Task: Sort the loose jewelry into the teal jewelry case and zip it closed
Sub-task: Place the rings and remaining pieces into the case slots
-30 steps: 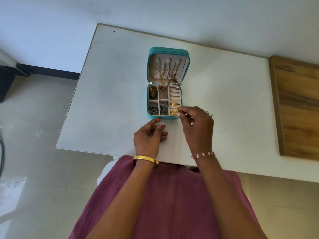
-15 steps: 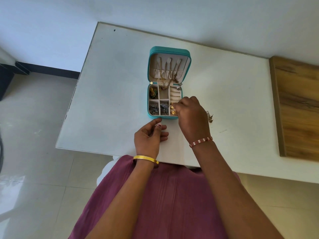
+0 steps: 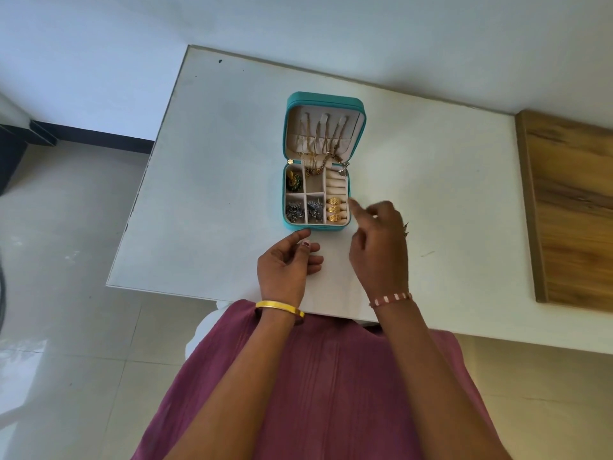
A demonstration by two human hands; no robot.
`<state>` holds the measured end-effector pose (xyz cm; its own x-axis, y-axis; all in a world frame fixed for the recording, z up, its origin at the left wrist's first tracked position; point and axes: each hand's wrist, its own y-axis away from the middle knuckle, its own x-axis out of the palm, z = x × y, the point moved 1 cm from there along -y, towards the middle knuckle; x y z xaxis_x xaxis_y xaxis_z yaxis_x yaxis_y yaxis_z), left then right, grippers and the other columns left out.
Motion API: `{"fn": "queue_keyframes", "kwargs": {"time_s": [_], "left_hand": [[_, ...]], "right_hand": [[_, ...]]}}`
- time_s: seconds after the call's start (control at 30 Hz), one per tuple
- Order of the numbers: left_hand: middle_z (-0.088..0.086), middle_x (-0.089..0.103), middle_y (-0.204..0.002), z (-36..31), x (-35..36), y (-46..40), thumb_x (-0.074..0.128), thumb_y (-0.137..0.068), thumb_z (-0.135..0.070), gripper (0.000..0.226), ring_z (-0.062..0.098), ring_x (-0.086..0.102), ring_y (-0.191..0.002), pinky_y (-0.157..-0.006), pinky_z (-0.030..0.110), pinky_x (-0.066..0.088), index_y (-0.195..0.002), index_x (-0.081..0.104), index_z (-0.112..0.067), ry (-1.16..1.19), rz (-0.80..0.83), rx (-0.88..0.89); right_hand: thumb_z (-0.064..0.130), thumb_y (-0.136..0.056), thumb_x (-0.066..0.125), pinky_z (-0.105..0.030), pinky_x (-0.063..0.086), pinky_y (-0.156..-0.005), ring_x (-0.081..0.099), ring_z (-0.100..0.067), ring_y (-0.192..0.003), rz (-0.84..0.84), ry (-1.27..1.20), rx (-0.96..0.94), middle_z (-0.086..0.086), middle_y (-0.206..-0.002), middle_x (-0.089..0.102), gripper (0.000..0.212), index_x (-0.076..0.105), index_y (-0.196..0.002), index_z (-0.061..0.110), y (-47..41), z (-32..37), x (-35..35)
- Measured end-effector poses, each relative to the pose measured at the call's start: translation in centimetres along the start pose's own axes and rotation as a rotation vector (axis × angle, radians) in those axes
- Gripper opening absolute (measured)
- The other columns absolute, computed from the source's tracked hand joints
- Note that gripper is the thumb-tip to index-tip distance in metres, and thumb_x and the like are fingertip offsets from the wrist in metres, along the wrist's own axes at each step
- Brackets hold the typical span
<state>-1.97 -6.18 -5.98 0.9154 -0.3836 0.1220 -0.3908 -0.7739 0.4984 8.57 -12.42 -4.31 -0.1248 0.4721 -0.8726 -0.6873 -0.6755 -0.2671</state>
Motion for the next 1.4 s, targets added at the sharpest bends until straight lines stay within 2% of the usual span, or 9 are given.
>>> {"fn": "queue_keyframes", "kwargs": {"time_s": [0.17, 0.27, 0.43, 0.6, 0.73, 0.9, 1.03, 1.2, 1.4], "left_hand": [[0.007, 0.065, -0.078, -0.3, 0.4, 0.4, 0.049, -0.090, -0.002, 0.019, 0.008, 0.064, -0.056, -0.056, 0.021, 0.056, -0.102, 0.062, -0.008, 0.065, 0.116, -0.093], [0.008, 0.066, -0.079, -0.2, 0.7, 0.9, 0.049, -0.090, -0.002, 0.019, 0.012, 0.065, -0.061, -0.059, 0.021, 0.057, -0.100, 0.063, -0.009, 0.031, 0.190, -0.106], [0.009, 0.066, -0.079, 0.0, 0.9, 1.0, 0.049, -0.090, -0.002, 0.018, 0.008, 0.065, -0.059, -0.060, 0.019, 0.056, -0.097, 0.064, -0.010, -0.030, 0.236, -0.086], [0.008, 0.066, -0.080, 0.1, 1.0, 1.0, 0.050, -0.089, -0.002, 0.018, 0.007, 0.065, -0.059, -0.060, 0.017, 0.055, -0.097, 0.064, -0.010, -0.066, 0.250, -0.067], [0.006, 0.066, -0.081, 0.1, 1.1, 1.0, 0.049, -0.090, -0.002, 0.019, 0.006, 0.066, -0.059, -0.060, 0.018, 0.055, -0.101, 0.063, -0.008, -0.067, 0.237, -0.060], [0.004, 0.068, -0.086, 0.2, 0.9, 0.9, 0.050, -0.089, -0.003, 0.021, 0.012, 0.068, -0.075, -0.067, 0.022, 0.057, -0.101, 0.065, -0.013, -0.087, 0.225, -0.005], [-0.001, 0.070, -0.074, 0.2, 0.7, 0.8, 0.056, -0.085, -0.001, 0.016, 0.014, 0.069, -0.069, -0.068, 0.025, 0.058, -0.092, 0.067, -0.010, -0.044, 0.223, -0.030], [-0.011, 0.070, -0.061, 0.2, 0.5, 0.5, 0.058, -0.082, 0.003, 0.019, 0.004, 0.066, -0.061, -0.060, 0.016, 0.055, -0.094, 0.066, -0.009, -0.039, 0.145, 0.031], [-0.002, 0.066, -0.081, -0.1, 0.4, 0.5, 0.060, -0.081, 0.001, 0.022, 0.000, 0.066, -0.063, -0.063, 0.014, 0.055, -0.100, 0.064, -0.010, -0.124, 0.079, 0.128]], "right_hand": [[-0.008, -0.081, 0.051, -0.003, 0.038, -0.064, 0.054, -0.022, -0.070, -0.204, -0.305, 0.440, -0.017, -0.084, 0.059, 0.027, 0.070, -0.097, 0.003, 2.4, -2.9, -1.2], [-0.006, -0.080, 0.055, 0.000, 0.037, -0.065, 0.059, -0.027, -0.070, -0.229, -0.310, 0.524, -0.018, -0.087, 0.064, 0.019, 0.069, -0.092, 0.000, 2.2, -4.1, -1.0], [0.005, -0.081, 0.064, -0.011, 0.037, -0.072, 0.058, -0.022, -0.080, -0.080, -0.176, 0.400, -0.017, -0.092, 0.062, 0.021, 0.068, -0.101, 0.004, 2.5, -4.1, -0.2], [0.004, -0.083, 0.063, -0.022, 0.041, -0.072, 0.061, -0.030, -0.084, -0.038, -0.113, 0.344, -0.017, -0.091, 0.062, 0.011, 0.069, -0.091, 0.002, 2.4, -3.5, 0.0], [0.005, -0.082, 0.064, -0.010, 0.043, -0.062, 0.055, -0.003, -0.065, 0.061, -0.510, 0.442, 0.002, -0.079, 0.064, 0.008, 0.067, -0.081, 0.012, 2.5, -1.4, -0.9], [0.004, -0.084, 0.060, -0.018, 0.049, -0.054, 0.055, 0.000, -0.059, 0.378, -0.854, 0.529, 0.005, -0.070, 0.061, 0.015, 0.064, -0.077, 0.016, 3.2, 0.8, -1.3], [0.003, -0.085, 0.059, -0.015, 0.047, -0.051, 0.053, 0.001, -0.051, 0.382, -0.889, 0.573, 0.002, -0.065, 0.059, 0.013, 0.064, -0.079, 0.012, 3.1, 0.2, -1.5], [0.006, -0.079, 0.068, -0.015, 0.051, -0.057, 0.057, -0.002, -0.057, 0.256, -0.837, 0.532, 0.005, -0.071, 0.065, 0.007, 0.066, -0.081, 0.013, 3.2, 0.4, -1.4], [0.008, -0.076, 0.072, -0.005, 0.046, -0.062, 0.060, 0.002, -0.067, 0.169, -0.668, 0.442, 0.008, -0.075, 0.065, 0.011, 0.071, -0.087, 0.011, 3.2, 0.8, -1.0]]}}
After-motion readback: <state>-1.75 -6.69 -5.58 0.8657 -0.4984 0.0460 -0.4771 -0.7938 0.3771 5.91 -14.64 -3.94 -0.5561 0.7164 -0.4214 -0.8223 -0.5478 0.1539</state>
